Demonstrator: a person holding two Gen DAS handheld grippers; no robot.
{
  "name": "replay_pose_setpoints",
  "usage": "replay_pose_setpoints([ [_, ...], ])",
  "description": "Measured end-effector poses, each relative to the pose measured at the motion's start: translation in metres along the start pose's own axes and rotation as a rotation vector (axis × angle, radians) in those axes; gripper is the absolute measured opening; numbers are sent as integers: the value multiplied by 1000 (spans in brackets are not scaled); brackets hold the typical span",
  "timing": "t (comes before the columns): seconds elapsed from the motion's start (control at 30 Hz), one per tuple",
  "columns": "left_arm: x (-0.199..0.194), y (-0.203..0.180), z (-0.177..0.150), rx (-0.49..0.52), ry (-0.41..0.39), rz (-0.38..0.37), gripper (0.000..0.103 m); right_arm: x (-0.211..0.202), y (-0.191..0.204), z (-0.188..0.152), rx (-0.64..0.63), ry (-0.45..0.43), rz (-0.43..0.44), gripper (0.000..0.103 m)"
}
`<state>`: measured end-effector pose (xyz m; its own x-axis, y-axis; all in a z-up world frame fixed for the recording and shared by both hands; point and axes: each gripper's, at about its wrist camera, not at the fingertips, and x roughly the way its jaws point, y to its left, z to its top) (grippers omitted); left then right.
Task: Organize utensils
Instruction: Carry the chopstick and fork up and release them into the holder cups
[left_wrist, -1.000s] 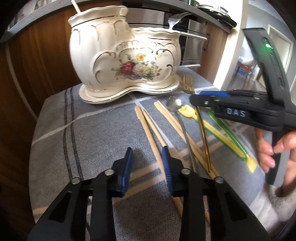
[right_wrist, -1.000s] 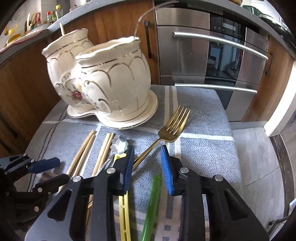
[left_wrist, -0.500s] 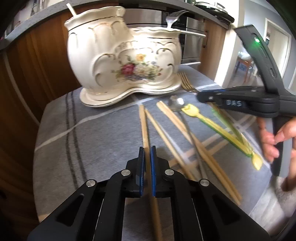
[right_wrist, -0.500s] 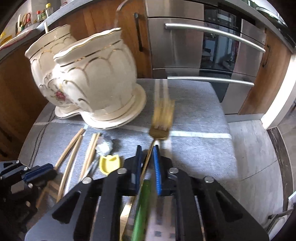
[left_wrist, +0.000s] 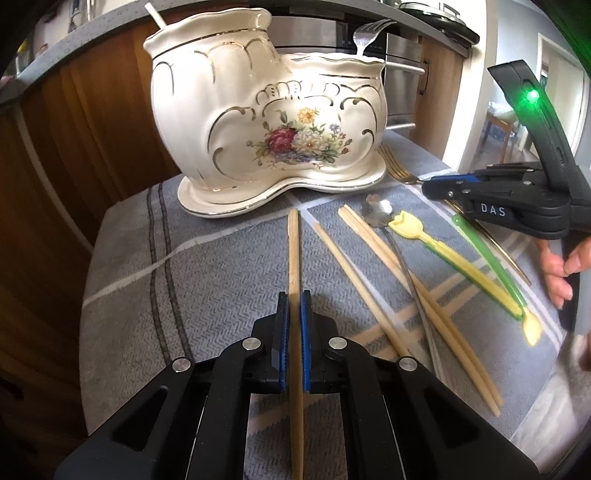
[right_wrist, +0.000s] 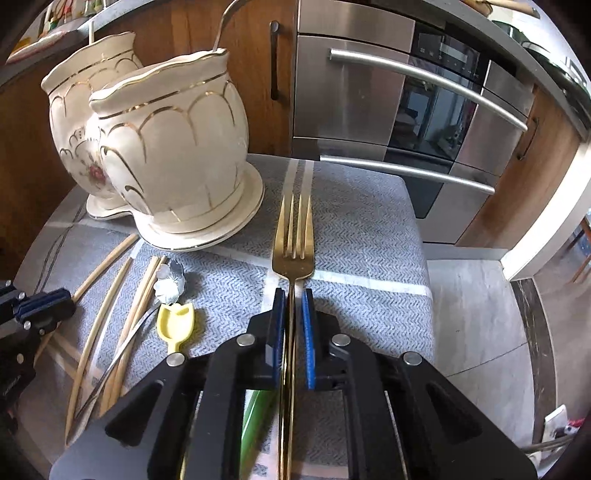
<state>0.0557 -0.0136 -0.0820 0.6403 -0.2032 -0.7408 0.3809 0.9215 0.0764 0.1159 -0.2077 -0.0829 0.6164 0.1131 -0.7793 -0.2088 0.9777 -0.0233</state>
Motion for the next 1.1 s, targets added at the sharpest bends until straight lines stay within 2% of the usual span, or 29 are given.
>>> replay_pose_setpoints([
  [0.23, -3, 0, -2, 3, -28, 2, 7, -12, -10, -4, 54, -44, 33, 5],
  [0.57, -36, 0, -2, 18, -132, -10, 7, -75, -18, -9, 92, -251, 64, 5],
  [0.83, -64, -7, 4, 36, -230, -87, 7, -121, -14, -7, 70, -439, 43, 5],
  [0.97, -84, -5, 7, 27, -311, -113, 7, -144, -5, -9, 55, -557, 21, 4],
  [1.1, -98, -1, 10, 0, -384, -153, 7, -158, -2, -7, 53, -626, 26, 4],
])
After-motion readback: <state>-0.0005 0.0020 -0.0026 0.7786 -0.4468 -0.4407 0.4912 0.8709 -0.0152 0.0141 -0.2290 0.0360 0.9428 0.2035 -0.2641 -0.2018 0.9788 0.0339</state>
